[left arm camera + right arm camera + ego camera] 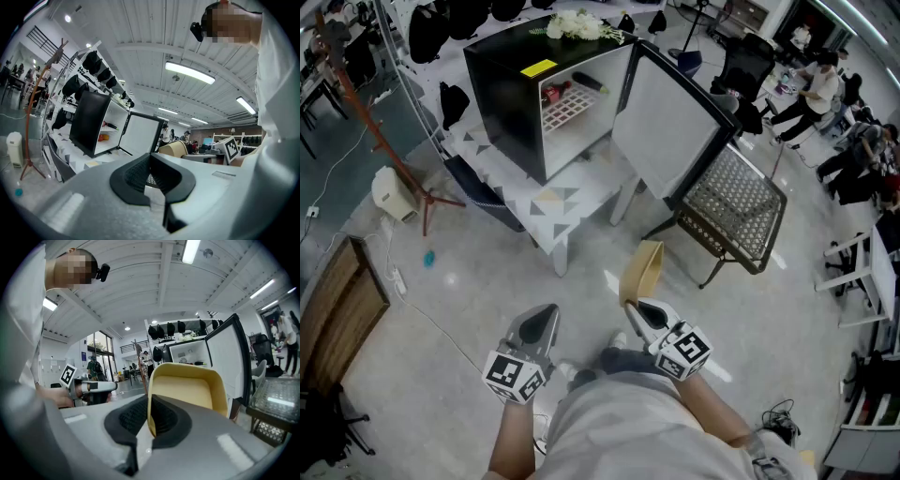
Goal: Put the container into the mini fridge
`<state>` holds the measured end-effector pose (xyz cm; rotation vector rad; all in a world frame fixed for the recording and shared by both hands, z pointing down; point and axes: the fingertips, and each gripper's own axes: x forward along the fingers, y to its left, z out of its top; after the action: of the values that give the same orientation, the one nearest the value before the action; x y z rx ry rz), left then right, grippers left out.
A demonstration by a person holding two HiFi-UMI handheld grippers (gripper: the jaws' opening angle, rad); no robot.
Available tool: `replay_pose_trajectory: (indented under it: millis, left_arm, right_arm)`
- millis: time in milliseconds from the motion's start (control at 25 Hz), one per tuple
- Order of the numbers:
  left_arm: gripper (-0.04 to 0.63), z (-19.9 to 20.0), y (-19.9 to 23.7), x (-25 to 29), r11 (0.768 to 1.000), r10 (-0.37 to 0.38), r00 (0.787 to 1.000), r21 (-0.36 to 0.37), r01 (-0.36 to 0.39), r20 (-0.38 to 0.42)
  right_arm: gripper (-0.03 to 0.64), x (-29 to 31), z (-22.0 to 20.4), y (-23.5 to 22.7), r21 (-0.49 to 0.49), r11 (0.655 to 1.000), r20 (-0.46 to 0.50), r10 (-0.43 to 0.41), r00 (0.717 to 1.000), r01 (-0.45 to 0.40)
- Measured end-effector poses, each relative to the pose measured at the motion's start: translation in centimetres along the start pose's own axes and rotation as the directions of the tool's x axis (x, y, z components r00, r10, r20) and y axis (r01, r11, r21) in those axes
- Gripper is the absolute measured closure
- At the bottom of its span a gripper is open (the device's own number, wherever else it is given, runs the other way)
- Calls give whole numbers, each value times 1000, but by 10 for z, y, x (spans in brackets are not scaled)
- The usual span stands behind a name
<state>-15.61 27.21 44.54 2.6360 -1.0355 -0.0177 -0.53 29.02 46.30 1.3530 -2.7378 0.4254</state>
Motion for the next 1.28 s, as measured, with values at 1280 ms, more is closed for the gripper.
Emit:
replay_pose_trajectory:
  millis: [1280]
  left_arm:
    - [586, -7, -56, 227, 996, -9, 990, 84, 21, -142]
  right_arm:
    - [604, -24, 43, -214, 58, 998, 102, 24, 995, -30]
